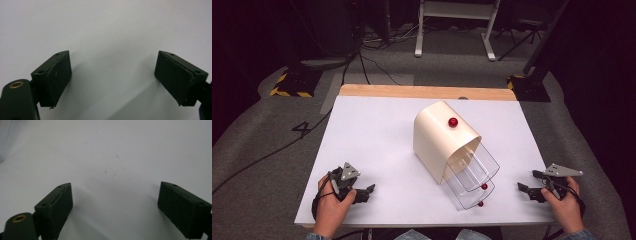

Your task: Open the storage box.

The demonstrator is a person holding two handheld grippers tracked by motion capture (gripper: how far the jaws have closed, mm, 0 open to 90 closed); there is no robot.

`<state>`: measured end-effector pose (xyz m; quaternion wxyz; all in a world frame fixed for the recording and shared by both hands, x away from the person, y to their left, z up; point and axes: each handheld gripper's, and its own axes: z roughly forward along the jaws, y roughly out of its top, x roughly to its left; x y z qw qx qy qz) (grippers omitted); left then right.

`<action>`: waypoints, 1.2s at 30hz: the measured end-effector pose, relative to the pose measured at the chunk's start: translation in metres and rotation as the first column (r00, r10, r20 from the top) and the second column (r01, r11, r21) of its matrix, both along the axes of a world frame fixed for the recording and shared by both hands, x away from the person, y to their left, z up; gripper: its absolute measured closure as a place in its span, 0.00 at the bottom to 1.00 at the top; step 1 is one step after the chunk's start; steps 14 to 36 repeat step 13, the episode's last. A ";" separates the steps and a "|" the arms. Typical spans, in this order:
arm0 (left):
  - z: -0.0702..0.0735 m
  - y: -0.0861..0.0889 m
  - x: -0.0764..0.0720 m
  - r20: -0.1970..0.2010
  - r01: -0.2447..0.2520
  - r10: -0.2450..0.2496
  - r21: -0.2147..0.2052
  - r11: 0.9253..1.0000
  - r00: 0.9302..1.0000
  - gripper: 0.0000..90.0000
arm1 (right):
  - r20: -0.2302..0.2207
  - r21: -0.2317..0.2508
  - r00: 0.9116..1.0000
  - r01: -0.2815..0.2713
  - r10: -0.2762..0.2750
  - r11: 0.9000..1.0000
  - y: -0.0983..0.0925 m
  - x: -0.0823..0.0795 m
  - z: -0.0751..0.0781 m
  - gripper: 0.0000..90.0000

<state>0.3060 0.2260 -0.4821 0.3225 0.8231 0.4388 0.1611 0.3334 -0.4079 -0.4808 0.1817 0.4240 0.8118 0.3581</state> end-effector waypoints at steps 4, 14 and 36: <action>-0.001 0.000 -0.001 0.011 -0.002 0.002 0.001 1.000 1.000 0.16 | 0.034 -0.043 0.999 0.012 -0.010 0.999 0.004 -0.003 -0.002 0.11; -0.001 -0.001 -0.001 0.016 -0.002 0.002 0.007 1.000 1.000 0.16 | 0.033 -0.041 0.999 0.012 -0.010 0.999 0.004 -0.003 -0.003 0.11; -0.001 -0.001 -0.001 0.016 -0.002 0.002 0.007 1.000 1.000 0.16 | 0.033 -0.041 0.999 0.012 -0.010 0.999 0.004 -0.003 -0.003 0.11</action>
